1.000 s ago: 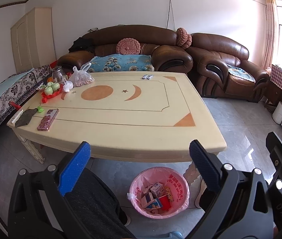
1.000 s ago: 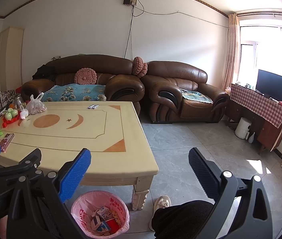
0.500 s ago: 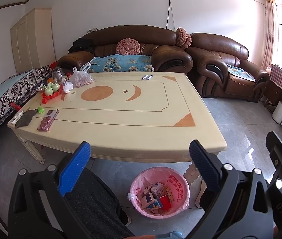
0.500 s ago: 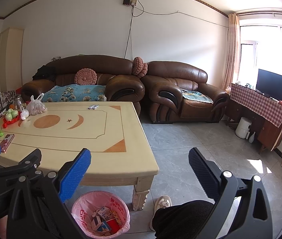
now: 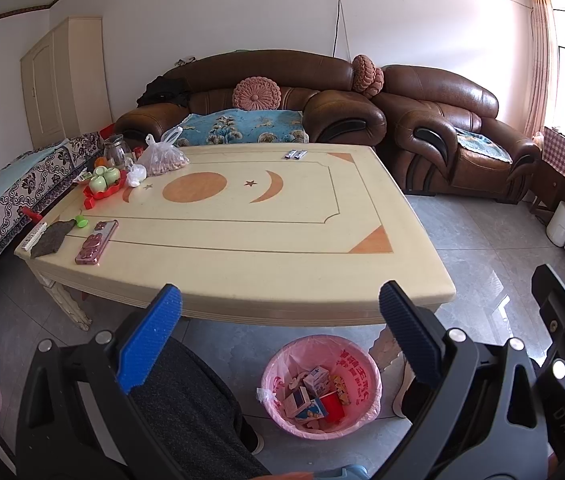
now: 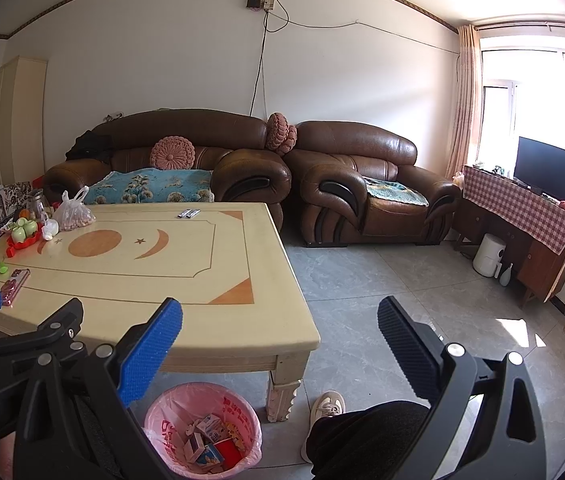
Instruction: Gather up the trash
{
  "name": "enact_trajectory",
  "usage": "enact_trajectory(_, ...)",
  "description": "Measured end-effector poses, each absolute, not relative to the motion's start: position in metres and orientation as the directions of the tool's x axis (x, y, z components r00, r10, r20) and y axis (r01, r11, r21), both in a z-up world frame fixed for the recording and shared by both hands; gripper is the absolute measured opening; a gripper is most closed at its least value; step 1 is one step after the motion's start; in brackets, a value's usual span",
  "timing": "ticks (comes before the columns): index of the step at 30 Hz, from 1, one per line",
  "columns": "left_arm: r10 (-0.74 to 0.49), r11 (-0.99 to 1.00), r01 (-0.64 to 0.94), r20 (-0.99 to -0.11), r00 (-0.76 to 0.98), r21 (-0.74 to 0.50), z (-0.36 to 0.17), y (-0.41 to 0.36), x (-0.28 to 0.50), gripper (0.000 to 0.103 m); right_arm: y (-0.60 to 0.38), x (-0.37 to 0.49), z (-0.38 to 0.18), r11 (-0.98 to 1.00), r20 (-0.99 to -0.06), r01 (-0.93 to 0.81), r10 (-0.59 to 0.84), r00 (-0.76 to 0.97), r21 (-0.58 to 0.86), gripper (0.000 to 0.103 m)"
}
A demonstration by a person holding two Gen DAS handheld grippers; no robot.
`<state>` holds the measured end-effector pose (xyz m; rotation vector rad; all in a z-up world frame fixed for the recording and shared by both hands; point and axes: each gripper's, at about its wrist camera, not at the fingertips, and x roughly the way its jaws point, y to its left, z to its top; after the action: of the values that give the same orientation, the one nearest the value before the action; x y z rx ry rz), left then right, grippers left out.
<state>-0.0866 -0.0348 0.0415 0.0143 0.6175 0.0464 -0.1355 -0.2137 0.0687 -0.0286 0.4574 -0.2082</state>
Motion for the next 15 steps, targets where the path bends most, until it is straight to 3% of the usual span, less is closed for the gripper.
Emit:
enact_trajectory(9, 0.077, 0.994, -0.106, -0.654, 0.753, -0.005, 0.001, 0.008, -0.011, 0.097, -0.197, -0.063, 0.032, 0.987, -0.501, 0.117, -0.159, 0.851, -0.115, 0.096)
enact_trajectory(15, 0.175, 0.976, -0.219, -0.67, 0.721, 0.018, -0.024, 0.077, 0.064, 0.097, -0.131, 0.042, -0.005, 0.994, -0.594, -0.079, 0.019, 0.804, -0.076, 0.096)
